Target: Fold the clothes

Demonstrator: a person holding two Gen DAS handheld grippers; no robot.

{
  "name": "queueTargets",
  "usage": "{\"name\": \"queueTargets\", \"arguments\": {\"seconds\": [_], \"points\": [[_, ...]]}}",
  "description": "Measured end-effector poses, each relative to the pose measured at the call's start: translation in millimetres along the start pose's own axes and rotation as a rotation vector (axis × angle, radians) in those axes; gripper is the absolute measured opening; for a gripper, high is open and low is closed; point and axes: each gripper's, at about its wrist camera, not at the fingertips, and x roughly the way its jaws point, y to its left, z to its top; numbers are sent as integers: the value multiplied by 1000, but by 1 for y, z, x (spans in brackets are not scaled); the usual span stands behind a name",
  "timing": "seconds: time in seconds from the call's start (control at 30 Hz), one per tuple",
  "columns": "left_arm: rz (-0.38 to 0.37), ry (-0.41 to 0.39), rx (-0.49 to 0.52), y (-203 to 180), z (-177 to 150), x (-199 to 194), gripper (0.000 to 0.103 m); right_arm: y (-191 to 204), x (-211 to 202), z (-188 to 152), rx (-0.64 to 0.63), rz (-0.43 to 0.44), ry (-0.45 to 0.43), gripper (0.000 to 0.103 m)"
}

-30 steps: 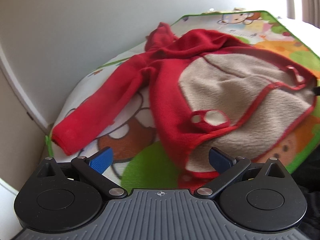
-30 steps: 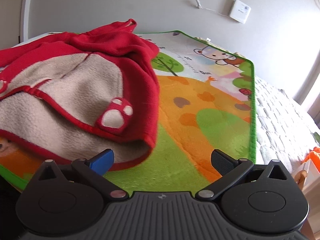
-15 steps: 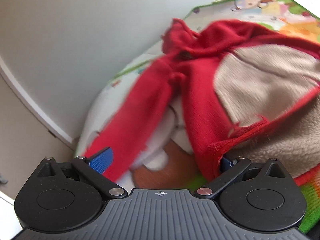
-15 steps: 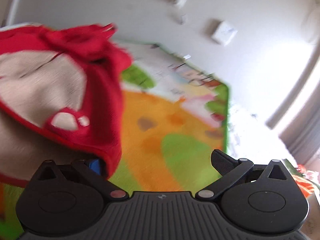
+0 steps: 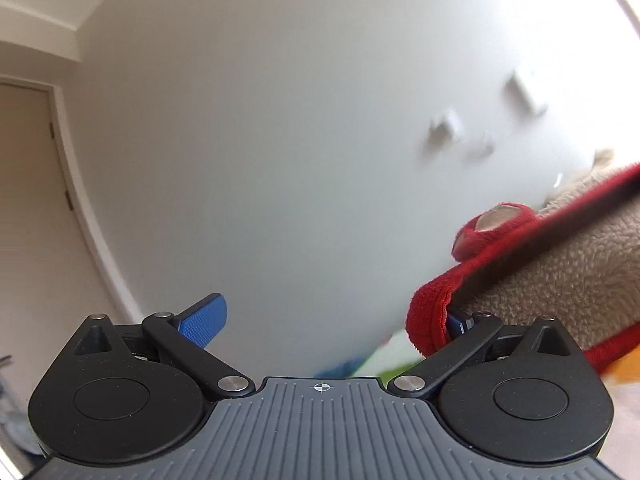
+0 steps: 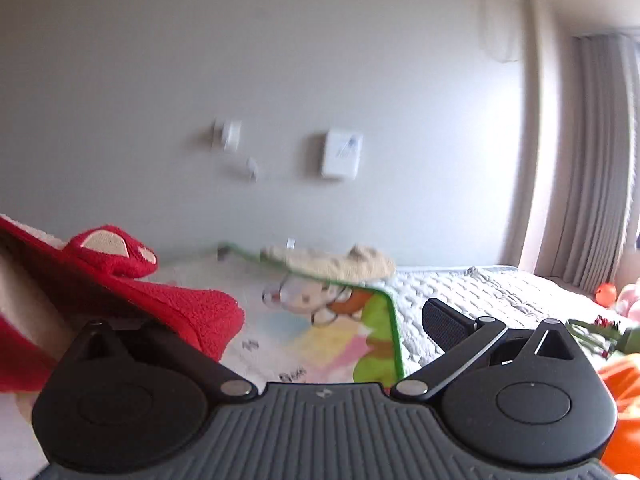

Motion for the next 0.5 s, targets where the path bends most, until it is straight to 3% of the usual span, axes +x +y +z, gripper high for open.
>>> {"name": "queueTargets", "arguments": {"seconds": [0.07,0.17,0.27,0.33,0.5], "points": [[-98,71,43,-4,-36,-18,103,3,-14,-35,-78,-7,36,103],[-241,237,128,-17,-106,-37,103,10,-17,-100,-201,90,228,103],[-301,347,153,-23,-159,-55,103,12,-19,-149,-228,213,388,103],[-340,420,169,-26,-195,-66,103,17,-25,-166,-255,256,430,103],[-377,447,163,-19,-205,-84,103,31,-43,-170,-320,341,450,103]]}}
